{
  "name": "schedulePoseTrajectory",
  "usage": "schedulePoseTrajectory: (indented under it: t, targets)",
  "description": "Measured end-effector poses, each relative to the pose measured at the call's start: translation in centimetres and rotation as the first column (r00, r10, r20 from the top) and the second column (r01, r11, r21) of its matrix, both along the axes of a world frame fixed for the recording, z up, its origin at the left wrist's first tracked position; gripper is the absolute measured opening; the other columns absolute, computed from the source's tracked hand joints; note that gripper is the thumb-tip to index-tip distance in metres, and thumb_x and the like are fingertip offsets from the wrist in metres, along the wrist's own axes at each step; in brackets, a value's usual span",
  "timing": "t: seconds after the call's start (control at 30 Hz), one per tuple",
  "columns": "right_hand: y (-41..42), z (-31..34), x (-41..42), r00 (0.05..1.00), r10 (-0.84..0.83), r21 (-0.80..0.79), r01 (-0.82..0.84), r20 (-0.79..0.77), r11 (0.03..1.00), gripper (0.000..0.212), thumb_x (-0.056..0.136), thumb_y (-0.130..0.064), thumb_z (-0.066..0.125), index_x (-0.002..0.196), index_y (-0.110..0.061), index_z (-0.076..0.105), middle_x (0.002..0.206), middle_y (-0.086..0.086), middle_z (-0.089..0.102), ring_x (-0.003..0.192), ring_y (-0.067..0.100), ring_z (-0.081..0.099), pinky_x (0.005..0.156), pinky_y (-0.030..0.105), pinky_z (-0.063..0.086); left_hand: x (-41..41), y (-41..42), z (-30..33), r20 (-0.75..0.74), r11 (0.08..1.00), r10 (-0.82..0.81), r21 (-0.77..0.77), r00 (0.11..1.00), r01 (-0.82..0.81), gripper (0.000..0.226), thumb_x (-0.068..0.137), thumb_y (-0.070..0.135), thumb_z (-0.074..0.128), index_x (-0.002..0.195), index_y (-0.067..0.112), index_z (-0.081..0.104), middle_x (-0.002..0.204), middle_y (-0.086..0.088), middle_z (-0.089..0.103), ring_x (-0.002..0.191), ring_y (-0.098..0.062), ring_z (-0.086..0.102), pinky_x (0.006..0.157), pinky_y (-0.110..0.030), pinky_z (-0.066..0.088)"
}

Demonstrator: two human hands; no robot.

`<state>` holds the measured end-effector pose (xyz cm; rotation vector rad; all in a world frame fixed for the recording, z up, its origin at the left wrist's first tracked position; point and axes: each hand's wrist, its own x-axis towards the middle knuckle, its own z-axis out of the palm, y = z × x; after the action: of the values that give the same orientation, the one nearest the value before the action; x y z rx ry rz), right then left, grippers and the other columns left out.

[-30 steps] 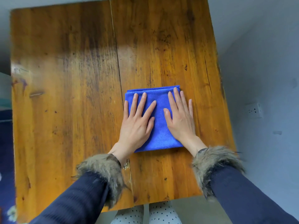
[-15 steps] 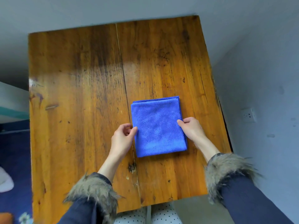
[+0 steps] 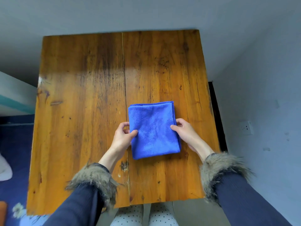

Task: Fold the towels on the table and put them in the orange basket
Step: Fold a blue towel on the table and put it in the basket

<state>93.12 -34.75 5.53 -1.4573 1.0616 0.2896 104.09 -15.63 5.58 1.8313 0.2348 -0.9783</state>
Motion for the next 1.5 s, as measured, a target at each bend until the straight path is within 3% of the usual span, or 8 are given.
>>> schedulePoseTrajectory:
  t: [0.27, 0.43, 0.57, 0.83, 1.07, 1.23, 1.33, 1.5]
  targets:
    - [-0.6, 5.4, -0.1, 0.977, 0.193, 0.168, -0.205, 0.088, 0.964, 0.014, 0.089, -0.016, 0.060, 0.101, -0.024, 0.057, 0.096, -0.007, 0.066, 0.084, 0.008, 0.064, 0.079, 0.036, 0.050, -3.0, 4.0, 4.7, 0.035, 0.990, 0.083, -0.121, 0.996, -0.078, 0.025, 0.089, 0.011, 0.060, 0.100, 0.033, 0.053, 0.101, -0.013, 0.051, 0.090, -0.019, 0.058, 0.076, -0.044, 0.053]
    - [2.0, 10.5, 1.9, 0.915, 0.373, 0.162, -0.396, 0.156, 0.904, 0.012, 0.088, -0.017, 0.060, 0.095, -0.026, 0.057, 0.084, -0.013, 0.067, 0.067, -0.003, 0.063, 0.065, 0.027, 0.046, -5.5, 8.1, 9.0, 0.056, 0.962, 0.239, -0.152, 0.969, -0.229, 0.024, 0.090, 0.015, 0.060, 0.105, 0.032, 0.051, 0.104, -0.012, 0.051, 0.089, -0.017, 0.057, 0.081, -0.044, 0.052]
    - [7.0, 14.2, 4.0, 0.845, 0.492, 0.135, -0.523, 0.209, 0.841, 0.014, 0.087, -0.012, 0.056, 0.092, -0.025, 0.057, 0.084, -0.007, 0.064, 0.069, 0.005, 0.059, 0.064, 0.026, 0.046, -7.0, 13.4, 12.7, 0.097, 0.913, 0.386, -0.183, 0.917, -0.365, 0.024, 0.090, 0.018, 0.060, 0.105, 0.034, 0.051, 0.107, -0.009, 0.056, 0.085, -0.012, 0.058, 0.069, -0.033, 0.052]
    - [24.4, 19.4, 7.3, 0.606, 0.740, 0.073, -0.786, 0.291, 0.614, 0.015, 0.087, -0.008, 0.053, 0.094, -0.022, 0.056, 0.082, -0.004, 0.063, 0.070, 0.009, 0.059, 0.063, 0.025, 0.047, -12.0, 29.0, 17.1, 0.166, 0.694, 0.718, -0.257, 0.676, -0.673, 0.023, 0.090, 0.011, 0.059, 0.107, 0.026, 0.052, 0.093, 0.000, 0.061, 0.068, -0.006, 0.061, 0.053, -0.023, 0.049]
    - [43.4, 19.8, 7.5, 0.394, 0.886, 0.033, -0.916, 0.245, 0.399, 0.025, 0.086, -0.011, 0.053, 0.110, -0.014, 0.060, 0.098, 0.002, 0.066, 0.083, 0.015, 0.061, 0.077, 0.035, 0.049, -17.4, 44.8, 17.8, 0.180, 0.511, 0.858, -0.227, 0.480, -0.829, 0.027, 0.089, 0.010, 0.060, 0.112, 0.020, 0.048, 0.109, -0.006, 0.061, 0.079, -0.016, 0.059, 0.057, -0.027, 0.049]
    - [57.2, 19.2, 7.4, 0.325, 0.921, 0.013, -0.944, 0.215, 0.330, 0.026, 0.086, -0.008, 0.054, 0.111, -0.014, 0.059, 0.103, 0.008, 0.064, 0.088, 0.021, 0.061, 0.083, 0.040, 0.050, -19.6, 56.5, 17.7, 0.240, 0.441, 0.884, -0.139, 0.402, -0.887, 0.031, 0.089, 0.012, 0.061, 0.115, 0.018, 0.046, 0.111, -0.009, 0.057, 0.077, -0.016, 0.059, 0.060, -0.026, 0.044]
    - [63.3, 19.2, 7.6, 0.282, 0.933, 0.013, -0.958, 0.224, 0.286, 0.018, 0.086, -0.008, 0.055, 0.100, -0.020, 0.059, 0.093, 0.008, 0.060, 0.080, 0.022, 0.057, 0.076, 0.037, 0.047, -20.0, 61.6, 17.8, 0.263, 0.410, 0.890, -0.111, 0.372, -0.905, 0.031, 0.089, 0.013, 0.060, 0.117, 0.017, 0.047, 0.108, -0.010, 0.058, 0.070, -0.015, 0.056, 0.050, -0.022, 0.039]
    - [70.3, 18.2, 10.0, 0.240, 0.944, -0.002, -0.969, 0.227, 0.247, 0.016, 0.087, -0.009, 0.055, 0.087, -0.025, 0.059, 0.084, 0.000, 0.062, 0.070, 0.015, 0.057, 0.067, 0.032, 0.049, -18.5, 67.3, 16.9, 0.216, 0.318, 0.932, -0.105, 0.291, -0.942, 0.024, 0.088, 0.009, 0.057, 0.107, 0.019, 0.046, 0.096, -0.005, 0.056, 0.074, -0.016, 0.055, 0.059, -0.029, 0.047]
